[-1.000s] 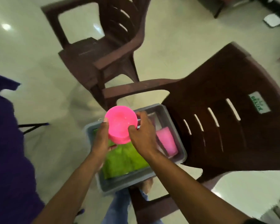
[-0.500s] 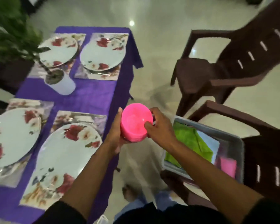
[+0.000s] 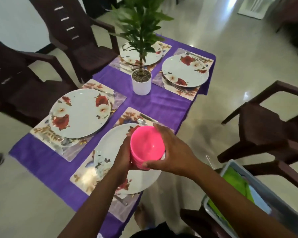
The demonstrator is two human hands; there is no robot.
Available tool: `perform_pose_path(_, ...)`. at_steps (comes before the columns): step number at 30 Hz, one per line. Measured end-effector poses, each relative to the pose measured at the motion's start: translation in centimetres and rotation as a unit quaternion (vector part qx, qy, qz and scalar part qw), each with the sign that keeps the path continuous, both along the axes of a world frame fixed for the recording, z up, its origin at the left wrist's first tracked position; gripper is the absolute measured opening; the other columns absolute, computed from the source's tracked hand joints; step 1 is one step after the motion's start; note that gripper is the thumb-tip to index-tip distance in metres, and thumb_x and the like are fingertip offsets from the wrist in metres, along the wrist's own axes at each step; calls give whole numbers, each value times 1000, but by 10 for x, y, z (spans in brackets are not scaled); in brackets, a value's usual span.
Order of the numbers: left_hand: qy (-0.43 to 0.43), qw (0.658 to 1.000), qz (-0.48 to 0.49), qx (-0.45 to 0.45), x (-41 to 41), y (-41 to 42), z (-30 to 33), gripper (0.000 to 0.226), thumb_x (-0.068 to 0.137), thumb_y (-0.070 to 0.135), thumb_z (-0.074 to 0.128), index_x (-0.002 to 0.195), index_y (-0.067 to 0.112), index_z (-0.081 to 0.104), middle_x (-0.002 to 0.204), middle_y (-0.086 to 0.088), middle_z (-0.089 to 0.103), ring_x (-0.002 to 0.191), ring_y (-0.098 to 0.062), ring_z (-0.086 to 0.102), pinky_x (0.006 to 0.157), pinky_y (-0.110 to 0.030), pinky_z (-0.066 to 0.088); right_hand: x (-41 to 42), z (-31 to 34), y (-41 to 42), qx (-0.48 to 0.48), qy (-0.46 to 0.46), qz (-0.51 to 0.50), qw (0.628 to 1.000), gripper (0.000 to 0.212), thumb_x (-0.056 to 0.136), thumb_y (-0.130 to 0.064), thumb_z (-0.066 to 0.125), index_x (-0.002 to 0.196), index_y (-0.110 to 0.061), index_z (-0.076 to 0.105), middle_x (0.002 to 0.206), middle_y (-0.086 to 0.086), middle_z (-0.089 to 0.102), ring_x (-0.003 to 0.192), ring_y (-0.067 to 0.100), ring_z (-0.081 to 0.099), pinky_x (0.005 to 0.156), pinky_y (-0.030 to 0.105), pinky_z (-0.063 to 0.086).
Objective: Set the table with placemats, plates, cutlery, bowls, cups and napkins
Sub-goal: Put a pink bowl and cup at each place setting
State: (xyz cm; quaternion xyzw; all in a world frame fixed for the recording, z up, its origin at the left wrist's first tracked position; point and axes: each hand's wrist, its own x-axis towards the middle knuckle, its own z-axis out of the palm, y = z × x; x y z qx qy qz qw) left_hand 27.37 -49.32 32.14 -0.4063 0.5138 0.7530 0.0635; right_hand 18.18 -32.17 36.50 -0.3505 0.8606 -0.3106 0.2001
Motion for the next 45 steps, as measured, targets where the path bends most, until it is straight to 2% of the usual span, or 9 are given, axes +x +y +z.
perform_pose_path(5,-2,995,74,-64,42,-22,-15,34,96,67,45,115,42,60,114,7,66,99,-16,67,55,-21,57,25,-7,-48,61,46,93,993,133,57,-92,66,160,-39,-1,168,-14,18,147,15,35,105,40,48)
perform_pose_path(7,-11,993,99,-60,54,-30,-17,33,100,65,41,110,41,63,111,6,69,87,-16,73,52,-19,55,33,-10,-63,62,45,109,991,132,58,-92,66,160,-39,1,169,-12,17,148,16,34,108,40,46)
perform_pose_path(10,-13,993,109,-41,74,-41,-19,40,100,69,35,111,41,62,111,2,71,79,-17,77,55,-29,59,44,-13,-82,50,29,127,990,126,55,-91,64,157,-42,9,163,-14,29,141,12,41,104,35,46)
perform_pose_path(15,-16,983,182,-6,106,-48,-23,50,94,74,39,122,38,61,120,-5,70,104,-34,71,72,-53,65,52,-22,-102,-41,-93,88,991,112,54,-84,79,149,-49,29,142,-27,41,126,3,49,97,29,51)
perform_pose_path(18,-34,976,215,-10,121,-56,-27,56,94,73,40,129,33,58,125,-9,67,109,-36,69,83,-61,61,38,-36,-116,-73,-66,20,995,114,52,-86,79,148,-47,31,143,-19,42,126,6,47,94,32,50)
perform_pose_path(24,-11,966,260,11,140,-59,-35,58,84,72,47,128,37,62,130,-10,65,117,-42,64,85,-71,56,-14,-89,-137,87,39,9,995,130,56,-76,83,157,-24,22,156,2,37,139,27,39,107,46,44)
perform_pose_path(33,-24,933,359,-16,130,-52,-45,64,87,77,46,130,33,65,123,-13,72,105,-39,73,80,-66,60,-63,-141,-155,120,89,127,981,124,59,-79,78,152,-18,23,147,7,40,133,30,45,97,44,49)
perform_pose_path(39,-24,899,436,-31,104,-38,-44,63,90,73,46,130,29,66,117,-9,74,93,-31,77,66,-52,63,-82,-152,-166,100,95,194,971,128,62,-85,69,158,-21,14,158,7,33,142,32,38,111,48,41)
perform_pose_path(45,-14,870,491,-30,84,-17,-40,70,78,74,50,130,30,65,121,-10,71,99,-33,74,63,-49,63,-97,-150,-183,108,101,248,957,126,62,-86,69,158,-24,16,158,4,32,143,30,38,108,54,44)
